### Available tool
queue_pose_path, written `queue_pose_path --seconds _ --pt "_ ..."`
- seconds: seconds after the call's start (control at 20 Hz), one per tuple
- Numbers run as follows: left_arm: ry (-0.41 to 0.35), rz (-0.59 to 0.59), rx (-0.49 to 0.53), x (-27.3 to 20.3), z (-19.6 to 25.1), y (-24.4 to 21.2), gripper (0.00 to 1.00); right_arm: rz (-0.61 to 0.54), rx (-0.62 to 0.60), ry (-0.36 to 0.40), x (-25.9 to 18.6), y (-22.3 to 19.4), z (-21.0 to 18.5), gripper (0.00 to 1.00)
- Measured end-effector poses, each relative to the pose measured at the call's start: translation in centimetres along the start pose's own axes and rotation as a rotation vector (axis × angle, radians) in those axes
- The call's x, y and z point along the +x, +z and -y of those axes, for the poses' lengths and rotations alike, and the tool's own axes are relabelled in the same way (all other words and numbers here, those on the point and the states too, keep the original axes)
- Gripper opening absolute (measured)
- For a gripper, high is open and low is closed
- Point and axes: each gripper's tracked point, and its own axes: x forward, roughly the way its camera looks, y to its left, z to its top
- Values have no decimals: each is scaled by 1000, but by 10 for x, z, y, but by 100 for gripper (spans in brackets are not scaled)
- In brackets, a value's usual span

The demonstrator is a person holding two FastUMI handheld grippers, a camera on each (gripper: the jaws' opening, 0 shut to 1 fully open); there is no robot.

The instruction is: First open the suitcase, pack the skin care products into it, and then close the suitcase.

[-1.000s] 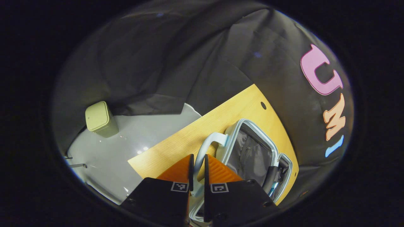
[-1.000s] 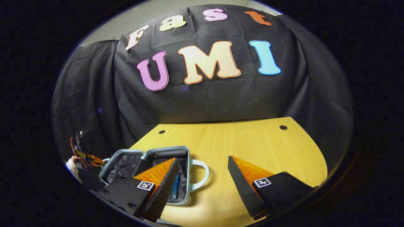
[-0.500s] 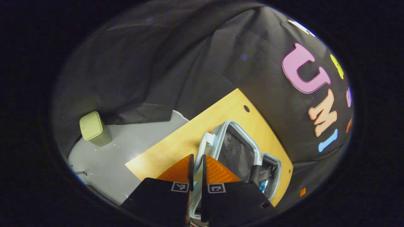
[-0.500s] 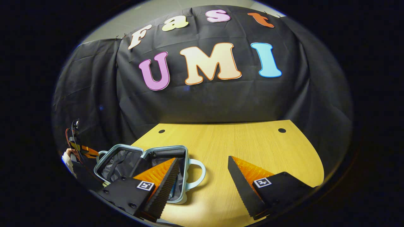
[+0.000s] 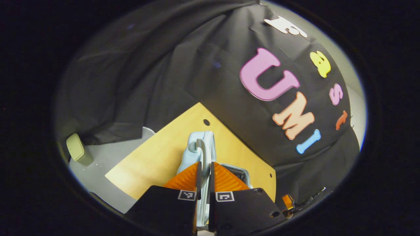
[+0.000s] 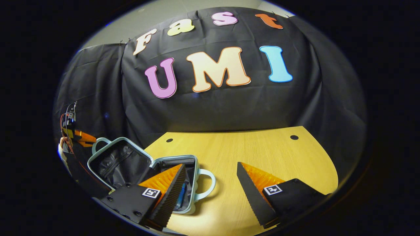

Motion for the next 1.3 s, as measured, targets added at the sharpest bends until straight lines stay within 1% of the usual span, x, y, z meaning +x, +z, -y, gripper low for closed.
queue_pose_path --seconds 0.15,0.3,0.45,0.55,0.65,0.75,0.9,0.95,1.0,1.05,1.2,1.25,1.3 --pt "-83 -31 73 7 62 -6 7 13 6 -7 -4 7 13 98" --pt "-189 -80 116 17 128 -23 7 29 33 -18 -13 9 26 98" --pt "-262 -158 154 36 174 -56 7 45 59 -35 -24 11 42 98" --pt "-304 -212 158 57 198 -84 9 51 62 -54 -32 11 55 98" --pt "-347 -267 148 80 220 -113 10 53 64 -74 -41 10 69 98" --pt "-366 -324 148 101 237 -145 11 55 70 -97 -50 9 83 98" --pt "-371 -407 174 128 251 -192 12 53 88 -130 -60 7 103 98" --pt "-357 -432 192 136 251 -207 12 51 95 -140 -62 5 109 98" --pt "-328 -449 213 150 247 -223 8 50 103 -149 -64 4 114 98" --pt "-319 -470 213 156 245 -228 6 50 110 -155 -66 3 118 98" --pt "-306 -538 184 166 244 -255 6 32 126 -169 -67 -6 131 98" --pt "-305 -553 184 167 244 -261 6 29 131 -170 -66 -7 133 94" --pt "-303 -563 190 168 246 -267 6 29 136 -171 -66 -7 134 98"
